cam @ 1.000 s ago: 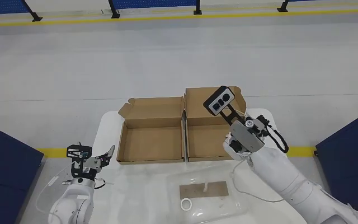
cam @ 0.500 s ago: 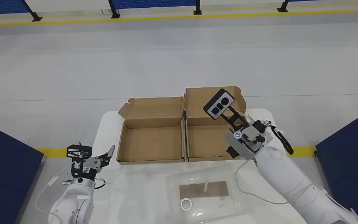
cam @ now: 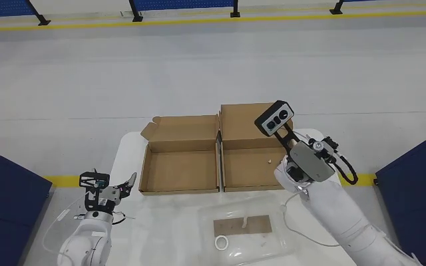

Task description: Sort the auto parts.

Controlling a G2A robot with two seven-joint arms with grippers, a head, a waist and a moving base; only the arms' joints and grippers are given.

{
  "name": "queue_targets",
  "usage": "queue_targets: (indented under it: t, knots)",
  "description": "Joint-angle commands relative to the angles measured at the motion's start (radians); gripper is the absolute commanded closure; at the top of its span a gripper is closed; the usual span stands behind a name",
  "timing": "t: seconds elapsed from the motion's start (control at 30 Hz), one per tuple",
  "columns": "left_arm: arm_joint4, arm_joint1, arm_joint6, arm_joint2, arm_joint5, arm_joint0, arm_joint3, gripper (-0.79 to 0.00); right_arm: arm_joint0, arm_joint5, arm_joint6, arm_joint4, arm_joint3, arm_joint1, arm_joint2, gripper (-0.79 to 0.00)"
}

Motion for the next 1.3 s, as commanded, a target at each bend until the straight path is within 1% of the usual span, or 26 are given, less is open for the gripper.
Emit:
queue_targets:
  t: [0.0, 0.3, 0.47, 0.63, 0.8, 1.13, 1.17, 1.2, 1.27]
  knots:
    - [0.0, 0.0, 0.0, 0.0, 0.0, 0.0, 0.0, -0.785, -0.001, 0.005, 0.001, -0.01, 0.001, -0.004, 0.006, 0.0]
    - [0.0, 0.0, 0.0, 0.0, 0.0, 0.0, 0.0, -0.785, -0.008, 0.072, -0.005, -0.129, 0.012, -0.013, 0.045, 0.0]
    - [0.0, 0.0, 0.0, 0.0, 0.0, 0.0, 0.0, -0.785, -0.018, 0.095, -0.001, -0.16, 0.007, -0.018, 0.065, 0.0]
    - [0.0, 0.0, 0.0, 0.0, 0.0, 0.0, 0.0, -0.785, -0.033, 0.098, 0.0, -0.148, -0.002, -0.027, 0.084, 0.0]
    - [0.0, 0.0, 0.0, 0.0, 0.0, 0.0, 0.0, -0.785, -0.054, 0.107, -0.006, -0.083, -0.012, -0.037, 0.098, 0.0]
    - [0.0, 0.0, 0.0, 0.0, 0.0, 0.0, 0.0, -0.785, -0.054, 0.107, -0.006, -0.083, -0.012, -0.037, 0.098, 0.0]
    - [0.0, 0.0, 0.0, 0.0, 0.0, 0.0, 0.0, -0.785, -0.054, 0.108, -0.015, -0.093, -0.013, -0.037, 0.1, 0.0]
    - [0.0, 0.0, 0.0, 0.0, 0.0, 0.0, 0.0, -0.785, -0.053, 0.121, -0.042, -0.143, -0.015, -0.033, 0.113, 0.0]
    - [0.0, 0.0, 0.0, 0.0, 0.0, 0.0, 0.0, -0.785, -0.07, 0.154, -0.053, -0.201, -0.011, -0.023, 0.159, 0.0]
